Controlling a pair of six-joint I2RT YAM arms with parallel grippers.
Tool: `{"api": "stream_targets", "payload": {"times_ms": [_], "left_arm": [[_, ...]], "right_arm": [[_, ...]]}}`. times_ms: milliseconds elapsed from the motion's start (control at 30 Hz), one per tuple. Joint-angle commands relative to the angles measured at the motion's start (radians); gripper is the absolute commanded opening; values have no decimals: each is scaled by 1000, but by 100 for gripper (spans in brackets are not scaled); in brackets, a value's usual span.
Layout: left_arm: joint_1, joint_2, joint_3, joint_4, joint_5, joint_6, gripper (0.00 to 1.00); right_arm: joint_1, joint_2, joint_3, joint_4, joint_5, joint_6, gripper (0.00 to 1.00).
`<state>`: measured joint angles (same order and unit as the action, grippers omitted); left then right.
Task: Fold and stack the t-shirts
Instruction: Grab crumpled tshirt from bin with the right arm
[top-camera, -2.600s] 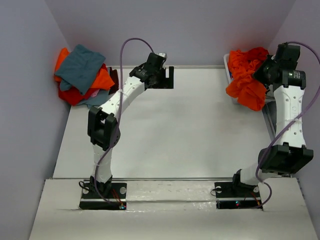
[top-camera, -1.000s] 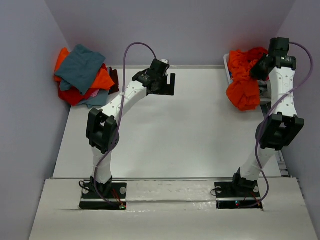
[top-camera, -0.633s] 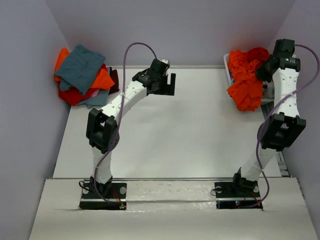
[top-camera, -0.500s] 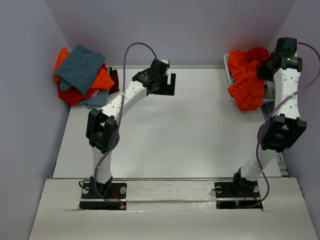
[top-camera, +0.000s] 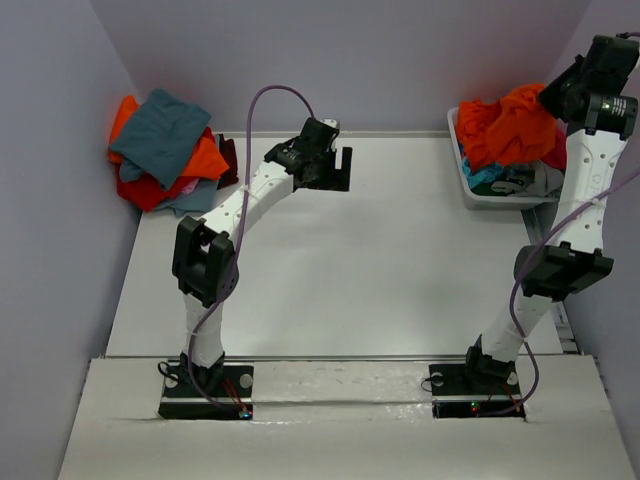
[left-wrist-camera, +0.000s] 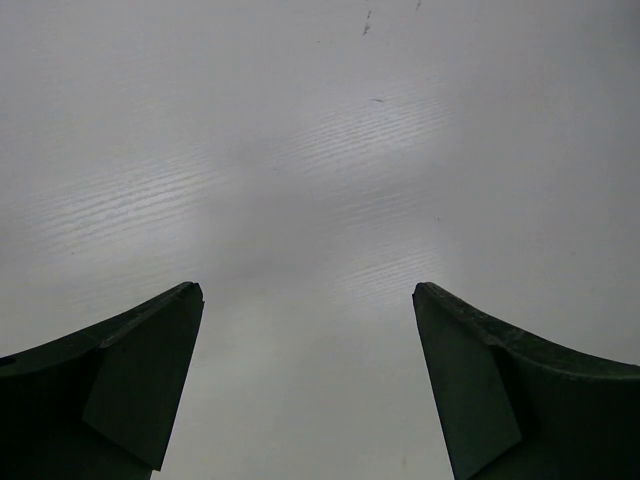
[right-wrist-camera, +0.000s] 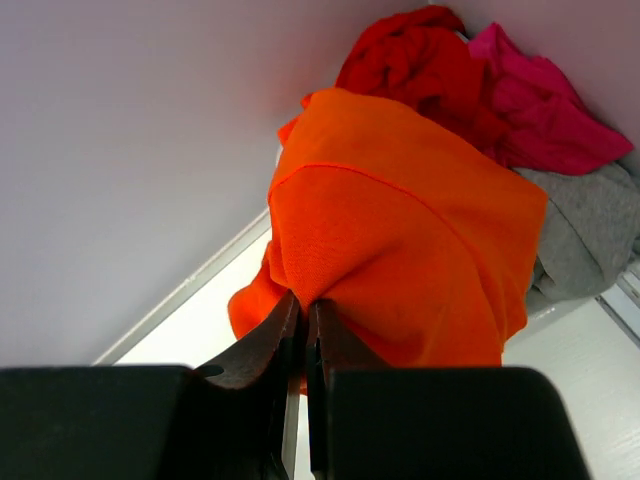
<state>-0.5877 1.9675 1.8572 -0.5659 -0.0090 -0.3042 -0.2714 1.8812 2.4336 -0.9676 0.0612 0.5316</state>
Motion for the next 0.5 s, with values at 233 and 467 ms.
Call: {"api": "stream_targets", "payload": {"times_ms": [233, 467], "left_arm": [[-4, -21, 11, 15, 3, 17, 99], [-4, -19, 27, 14, 4, 16, 99]], "right_arm": [[3, -18, -286, 100, -123, 25, 7], [3, 7, -418, 76, -187, -15, 32]]}}
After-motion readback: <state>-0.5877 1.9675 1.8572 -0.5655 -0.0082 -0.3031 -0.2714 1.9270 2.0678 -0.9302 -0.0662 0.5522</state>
